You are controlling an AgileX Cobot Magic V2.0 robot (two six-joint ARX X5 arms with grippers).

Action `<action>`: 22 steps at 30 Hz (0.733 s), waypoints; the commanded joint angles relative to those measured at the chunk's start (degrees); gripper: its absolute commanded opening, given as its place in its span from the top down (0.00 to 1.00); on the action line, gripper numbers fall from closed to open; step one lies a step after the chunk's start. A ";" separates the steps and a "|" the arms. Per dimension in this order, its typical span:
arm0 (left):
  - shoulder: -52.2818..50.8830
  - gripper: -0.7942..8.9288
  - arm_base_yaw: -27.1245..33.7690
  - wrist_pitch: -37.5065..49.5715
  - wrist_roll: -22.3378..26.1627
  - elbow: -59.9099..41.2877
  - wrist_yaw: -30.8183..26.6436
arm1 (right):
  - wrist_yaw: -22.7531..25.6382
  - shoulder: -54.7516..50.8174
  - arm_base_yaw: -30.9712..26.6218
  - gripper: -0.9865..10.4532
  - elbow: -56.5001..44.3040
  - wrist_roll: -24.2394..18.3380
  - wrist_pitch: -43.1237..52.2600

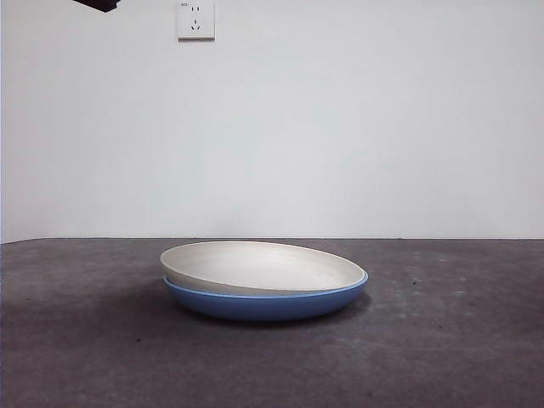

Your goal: Pick up the white plate, put it on the blue plate, put it on desk

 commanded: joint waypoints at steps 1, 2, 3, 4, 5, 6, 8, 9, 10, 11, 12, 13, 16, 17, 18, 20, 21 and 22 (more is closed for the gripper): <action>0.33 0.91 -0.33 0.63 0.66 0.48 0.28 | -0.15 0.46 0.33 0.91 1.09 -0.66 0.57; 0.11 0.91 -0.31 0.63 0.66 0.48 0.28 | -0.15 0.46 0.33 0.91 1.09 -0.66 0.57; -0.15 0.91 -0.28 0.63 0.68 0.48 0.28 | -0.15 0.46 0.33 0.91 1.09 -0.66 0.57; -0.61 0.91 -0.24 0.63 0.70 0.48 0.28 | -0.15 0.46 0.33 0.91 1.09 -0.66 0.57; -1.14 0.91 -0.09 1.38 1.86 0.48 -0.13 | -0.15 0.46 0.33 0.91 1.09 -0.66 0.57; -1.88 0.91 0.39 2.29 3.15 0.48 -0.66 | -0.15 0.46 0.33 0.91 1.09 -0.66 0.57; -3.85 0.91 2.43 5.05 5.62 0.33 -2.03 | -0.15 0.46 0.33 0.91 1.09 -0.66 0.59; -4.98 0.91 3.67 6.91 6.36 0.11 -2.99 | -0.15 0.46 0.33 0.91 1.09 -0.66 0.59; -6.64 0.91 5.57 9.97 7.04 -0.39 -4.31 | -0.15 0.46 0.33 0.91 1.09 -0.66 0.59; -8.28 0.91 7.54 13.11 7.39 -1.09 -5.53 | -0.15 0.46 0.33 0.91 1.09 -0.66 0.59; -9.86 0.91 9.44 16.22 7.37 -1.95 -6.69 | -0.15 0.46 0.33 0.91 1.09 -0.66 0.59; -11.85 0.91 11.80 20.31 7.32 -3.34 -8.17 | -0.15 0.46 0.33 0.91 1.09 -0.66 0.59; -17.75 0.91 17.81 32.30 7.23 -8.90 -12.57 | -0.15 0.46 0.33 0.91 1.09 -0.66 0.59; -19.63 0.91 19.30 35.58 7.23 -10.91 -14.19 | -0.15 0.46 0.33 0.91 1.09 -0.66 0.59; -21.84 0.91 20.85 39.01 7.23 -13.33 -16.26 | -0.15 0.46 0.33 0.91 1.09 -0.66 0.59; -25.77 0.91 23.17 44.13 7.26 -17.90 -20.35 | -0.15 0.46 0.33 0.91 1.09 -0.66 0.59; -27.78 0.91 24.13 46.21 7.26 -20.33 -22.43 | -0.15 0.46 0.33 0.91 1.09 -0.66 0.59; -29.81 0.91 24.96 48.02 7.19 -22.88 -24.26 | -0.15 0.46 0.33 0.91 1.09 -0.66 0.59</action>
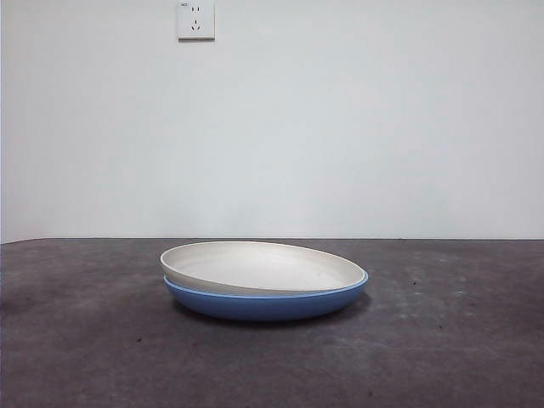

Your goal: Pick up the white plate, put it on the blue plate, put it on desk

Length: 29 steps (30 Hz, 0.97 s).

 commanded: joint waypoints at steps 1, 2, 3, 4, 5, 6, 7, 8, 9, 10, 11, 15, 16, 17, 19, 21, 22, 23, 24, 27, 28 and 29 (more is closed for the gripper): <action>-4.44 0.91 1.66 4.76 0.55 -5.88 -4.52 | -0.15 0.46 0.33 0.91 1.11 -0.66 0.57; -6.21 0.91 2.23 5.77 0.46 -8.24 -5.75 | -0.15 0.46 0.33 0.91 1.09 -0.66 0.57; -7.82 0.91 2.69 6.49 0.46 -10.62 -6.86 | -0.15 0.46 0.33 0.91 1.09 -0.66 0.57; -9.29 0.91 3.08 6.91 0.44 -12.90 -7.87 | -0.15 0.46 0.33 0.91 1.09 -0.66 0.57; -10.51 0.91 3.37 7.17 0.42 -14.88 -8.52 | -0.15 0.46 0.33 0.91 1.09 -0.66 0.57; -11.85 0.91 3.65 7.28 0.31 -17.18 -8.92 | -0.15 0.46 0.33 0.91 1.09 -0.66 0.57; -12.90 0.91 3.85 7.28 0.20 -19.04 -9.01 | -0.15 0.46 0.33 0.91 1.09 -0.66 0.57; -14.05 0.91 4.00 7.26 -0.07 -21.14 -9.03 | -0.15 0.46 0.33 0.91 1.09 -0.66 0.57; -15.19 0.91 4.11 7.26 -0.37 -23.21 -9.07 | -0.15 0.46 0.33 0.91 1.09 -0.66 0.57; -16.11 0.91 4.20 7.26 -0.39 -24.92 -9.07 | -0.15 0.46 0.33 0.91 1.09 -0.66 0.57; -17.05 0.91 4.28 7.26 -0.42 -26.71 -9.07 | -0.15 0.46 0.33 0.91 1.09 -0.66 0.57; -20.11 0.91 4.35 7.21 -1.49 -32.17 -9.14 | -0.15 0.46 0.33 0.91 1.09 -0.66 0.57; -20.63 0.91 4.35 7.19 -1.46 -33.05 -9.16 | -0.15 0.46 0.33 0.91 1.09 -0.66 0.57; -21.18 0.91 4.35 7.17 -1.46 -33.97 -9.29 | -0.15 0.46 0.33 0.91 1.09 -0.66 0.57; -22.14 0.91 4.35 7.17 -1.46 -35.43 -9.68 | -0.15 0.46 0.33 0.91 1.09 -0.66 0.57; -23.19 0.91 4.35 7.13 -1.46 -36.76 -10.03 | -0.15 0.46 0.33 0.91 1.09 -0.66 0.57; -23.80 0.91 4.35 6.86 -1.46 -37.38 -10.40 | -0.15 0.46 0.33 0.91 1.09 -0.66 0.57; -24.20 0.91 4.35 6.62 -1.46 -37.73 -10.54 | -0.15 0.46 0.33 0.91 1.09 -0.66 0.57; -24.65 0.91 4.35 6.36 -1.46 -38.07 -10.58 | -0.15 0.46 0.33 0.91 1.09 -0.66 0.57; -25.94 0.91 4.35 5.20 -1.46 -38.73 -11.04 | -0.15 0.46 0.33 0.91 1.11 -0.66 0.57; -26.45 0.91 4.35 4.85 -1.46 -39.08 -11.06 | -0.15 0.46 0.33 0.91 1.09 -0.66 0.57; -26.88 0.91 4.35 4.26 -1.44 -39.30 -11.06 | -0.15 0.46 0.33 0.91 1.09 -0.66 0.57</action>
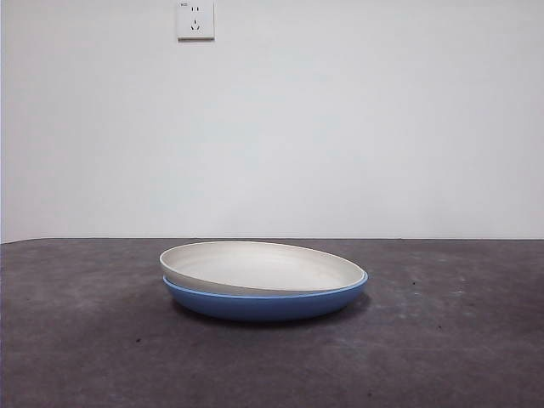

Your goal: Pick up the white plate, put it on the blue plate, put it on desk

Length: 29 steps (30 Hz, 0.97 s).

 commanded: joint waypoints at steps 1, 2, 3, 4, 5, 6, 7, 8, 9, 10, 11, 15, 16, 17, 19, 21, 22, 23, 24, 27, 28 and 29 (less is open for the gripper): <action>-1.22 0.91 0.15 -1.27 -0.11 -1.22 -0.31 | -0.13 0.44 0.33 0.91 1.09 -0.66 0.57; -1.77 0.91 0.15 -2.60 -0.09 -1.22 -0.39 | -0.13 0.44 0.33 0.91 1.09 -0.66 0.57; -2.19 0.91 0.17 -3.56 -0.09 -1.22 -0.44 | -0.13 0.44 0.33 0.91 1.09 -0.66 0.57; -2.54 0.91 0.17 -4.46 -0.07 -1.22 -0.46 | -0.13 0.44 0.33 0.91 1.09 -0.66 0.57; -2.49 0.91 0.17 -5.27 -0.07 -1.22 -0.46 | -0.13 0.44 0.33 0.91 1.09 -0.66 0.57; -2.49 0.91 0.22 -5.95 -0.07 -1.22 -0.46 | -0.13 0.44 0.33 0.91 1.09 -0.66 0.57; -2.49 0.91 0.22 -6.75 -0.07 -1.22 -0.46 | -0.13 0.44 0.33 0.91 1.09 -0.66 0.57; -2.49 0.91 0.22 -7.63 -0.09 -1.22 -0.46 | -0.13 0.44 0.33 0.91 1.09 -0.66 0.57; -2.49 0.91 0.22 -8.28 -0.09 -1.22 -0.46 | -0.13 0.44 0.33 0.91 1.09 -0.66 0.57; -2.49 0.91 0.22 -9.05 -0.09 -1.22 -0.46 | -0.13 0.44 0.33 0.91 1.09 -0.66 0.57; -2.49 0.91 0.22 -10.01 -0.11 -1.22 -0.46 | -0.13 0.44 0.33 0.91 1.09 -0.66 0.57; -2.49 0.91 0.20 -10.71 -0.35 -1.22 -0.44 | -0.13 0.44 0.33 0.91 1.09 -0.66 0.57; -2.49 0.91 0.22 -10.71 -0.33 -1.20 -0.44 | -0.13 0.44 0.33 0.91 1.11 -0.66 0.57; -2.49 0.91 0.20 -10.71 -0.33 -1.20 -0.44 | -0.13 0.44 0.33 0.91 1.11 -0.66 0.57; -2.49 0.91 0.20 -10.71 -0.33 -1.20 -0.44 | -0.13 0.44 0.33 0.91 1.09 -0.66 0.57; -2.47 0.91 0.20 -10.71 -0.33 -1.20 -0.44 | -0.13 0.44 0.33 0.91 1.09 -0.66 0.59; -2.47 0.91 0.20 -10.71 -0.33 -1.20 -0.46 | -0.13 0.44 0.33 0.91 1.11 -0.66 0.59; -2.49 0.91 0.20 -10.71 -0.33 -1.20 -0.44 | -0.13 0.44 0.33 0.91 1.11 -0.66 0.57; -2.49 0.91 0.20 -10.71 -0.33 -1.20 -0.44 | -0.13 0.44 0.33 0.91 1.11 -0.66 0.57; -2.49 0.91 0.20 -10.71 -0.33 -1.20 -0.44 | -0.13 0.44 0.33 0.91 1.11 -0.66 0.59; -2.49 0.91 0.20 -10.71 -0.33 -1.20 -0.44 | -0.13 0.44 0.33 0.91 1.11 -0.66 0.59; -2.49 0.91 0.20 -10.71 -0.33 -1.20 -0.44 | -0.13 0.44 0.33 0.91 1.11 -0.66 0.59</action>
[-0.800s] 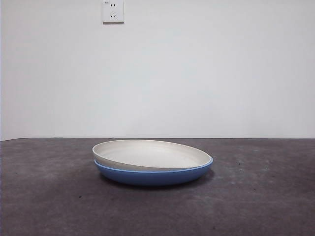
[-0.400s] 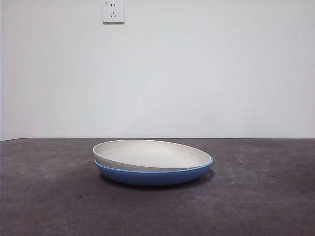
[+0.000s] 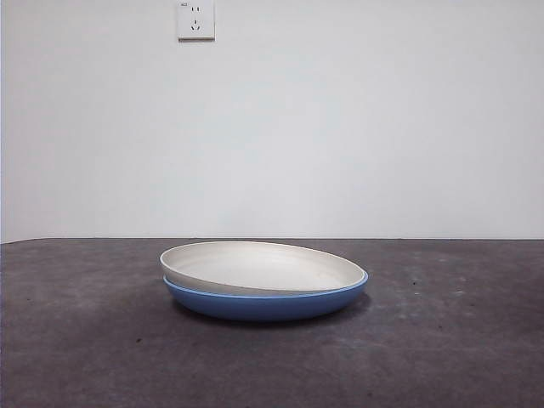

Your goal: Pick up the white plate, put it on the blue plate, put it on desk

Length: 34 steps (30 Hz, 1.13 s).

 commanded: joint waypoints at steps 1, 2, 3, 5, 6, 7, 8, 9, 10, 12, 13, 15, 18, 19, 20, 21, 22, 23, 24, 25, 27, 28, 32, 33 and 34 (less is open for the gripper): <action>-0.15 0.91 0.09 -0.31 -0.13 -1.18 -0.28 | -0.15 0.46 0.33 0.91 1.11 -0.66 0.59; -0.15 0.91 0.09 -0.31 -0.13 -1.18 -0.28 | -0.15 0.46 0.33 0.91 1.09 -0.66 0.57; -0.13 0.91 0.09 -0.31 -0.13 -1.18 -0.28 | -0.15 0.46 0.33 0.91 1.11 -0.66 0.59; -0.13 0.91 0.09 -0.31 -0.13 -1.18 -0.28 | -0.15 0.46 0.33 0.91 1.09 -0.66 0.59; -0.15 0.91 0.09 -0.31 -0.13 -1.18 -0.28 | -0.15 0.46 0.33 0.91 1.11 -0.66 0.59; -0.15 0.91 0.09 -0.31 -0.13 -1.18 -0.28 | -0.15 0.46 0.33 0.91 1.11 -0.66 0.57; -0.15 0.91 0.09 -0.31 -0.13 -1.18 -0.28 | -0.15 0.46 0.33 0.91 1.11 -0.66 0.57; -0.15 0.91 0.09 -0.31 -0.13 -1.18 -0.28 | -0.15 0.46 0.33 0.91 1.11 -0.66 0.57; -0.15 0.91 0.09 -0.31 -0.13 -1.18 -0.28 | -0.15 0.46 0.33 0.91 1.11 -0.66 0.57; -0.15 0.91 0.09 -0.31 -0.13 -1.18 -0.28 | -0.15 0.46 0.33 0.91 1.11 -0.66 0.57; -0.15 0.91 0.09 -0.31 -0.13 -1.18 -0.28 | -0.15 0.44 0.33 0.91 1.09 -0.66 0.57; -0.15 0.91 0.09 -0.31 -0.13 -1.18 -0.28 | 0.07 0.02 -0.28 0.91 1.11 -2.01 0.66; -0.15 0.91 0.09 -0.31 -0.13 -1.18 -0.28 | 0.26 -1.42 -2.93 0.91 1.09 -5.79 1.29; -0.15 0.91 0.09 -0.31 -0.13 -1.18 -0.28 | 0.26 -2.16 -4.20 0.91 0.92 -6.12 2.80; -0.15 0.91 0.09 -0.31 -0.13 -1.18 -0.28 | 0.22 -2.99 -5.46 0.91 0.61 -6.19 4.70; -0.13 0.91 0.09 -0.31 -0.13 -1.18 -0.28 | 0.20 -4.20 -7.13 0.91 0.02 -6.16 7.52; -0.13 0.91 0.09 -0.31 -0.13 -1.18 -0.28 | 0.11 -5.90 -9.25 0.91 -1.01 -6.16 11.06; -0.15 0.91 0.09 -0.31 -0.13 -1.18 -0.28 | 0.09 -7.23 -10.80 0.91 -1.84 -6.19 13.40; -0.13 0.91 0.09 -0.31 -0.13 -1.18 -0.28 | 0.11 -8.68 -12.46 0.91 -2.82 -6.19 15.76; -0.15 0.91 0.09 -0.31 -0.13 -1.18 -0.28 | 0.11 -10.32 -14.45 0.91 -4.26 -6.45 18.71; -0.13 0.91 0.09 -0.31 -0.13 -1.18 -0.28 | 0.20 -13.46 -17.90 0.91 -7.54 -7.19 23.76; -0.13 0.91 0.09 -0.28 -0.13 -1.18 -0.28 | 0.28 -15.23 -19.67 0.91 -9.64 -7.32 26.53; -0.15 0.91 0.09 -0.31 -0.13 -1.18 -0.28 | 0.31 -21.81 -25.40 0.91 -18.99 -7.34 36.26; -0.13 0.91 0.09 -0.31 -0.13 -1.18 -0.28 | 0.52 -23.52 -26.47 0.91 -21.75 -7.37 38.71; -0.15 0.91 0.09 -0.31 -0.13 -1.18 -0.28 | 1.29 -25.22 -27.26 0.91 -24.59 -7.30 41.20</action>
